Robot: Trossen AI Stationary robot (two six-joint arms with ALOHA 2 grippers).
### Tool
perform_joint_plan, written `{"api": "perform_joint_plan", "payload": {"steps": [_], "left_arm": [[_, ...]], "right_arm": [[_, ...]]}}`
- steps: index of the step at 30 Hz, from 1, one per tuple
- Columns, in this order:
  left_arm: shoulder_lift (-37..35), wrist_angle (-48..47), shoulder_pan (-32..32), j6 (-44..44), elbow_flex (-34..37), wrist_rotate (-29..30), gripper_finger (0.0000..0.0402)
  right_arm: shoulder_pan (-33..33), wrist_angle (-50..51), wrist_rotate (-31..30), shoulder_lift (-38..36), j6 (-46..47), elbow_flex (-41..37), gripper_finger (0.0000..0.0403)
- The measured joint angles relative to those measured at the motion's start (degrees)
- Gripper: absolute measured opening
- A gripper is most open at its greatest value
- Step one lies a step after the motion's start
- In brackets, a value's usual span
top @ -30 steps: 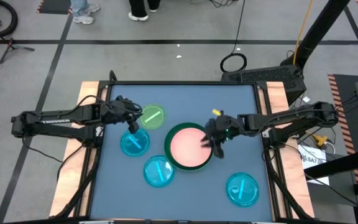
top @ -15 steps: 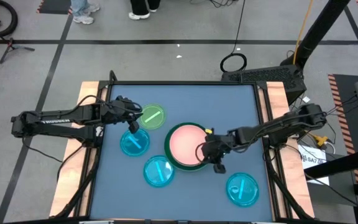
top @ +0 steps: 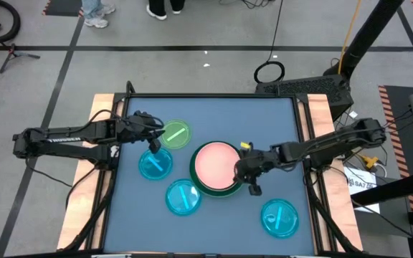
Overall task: Stack plastic plates
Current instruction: Stack the light green plate on top of the pink plate
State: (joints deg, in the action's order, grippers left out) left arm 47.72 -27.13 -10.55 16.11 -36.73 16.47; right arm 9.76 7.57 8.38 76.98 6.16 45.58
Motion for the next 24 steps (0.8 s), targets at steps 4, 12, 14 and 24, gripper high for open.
{"api": "perform_joint_plan", "payload": {"steps": [4, 12, 14, 24], "left_arm": [[0.5, 0.7, 0.9, 1.8, 0.0, 0.0, 0.0129], [6.2, 5.8, 4.4, 4.1, 0.0, 0.0, 0.0129], [8.6, 7.4, 5.0, 4.7, 0.0, 0.0, 0.0129], [20.1, 8.7, 0.7, 12.4, 0.0, -0.5, 0.0129]], "right_arm": [[0.0, 0.8, -14.4, -3.5, -0.3, 0.0, 0.0017], [-2.4, 0.7, -30.6, -5.4, -5.9, 0.0, 0.0018], [-4.1, 0.9, -30.8, -5.2, -6.1, 0.0, 0.0018], [-10.5, 1.5, -30.7, -4.9, -8.6, 0.0, 0.0018]]}}
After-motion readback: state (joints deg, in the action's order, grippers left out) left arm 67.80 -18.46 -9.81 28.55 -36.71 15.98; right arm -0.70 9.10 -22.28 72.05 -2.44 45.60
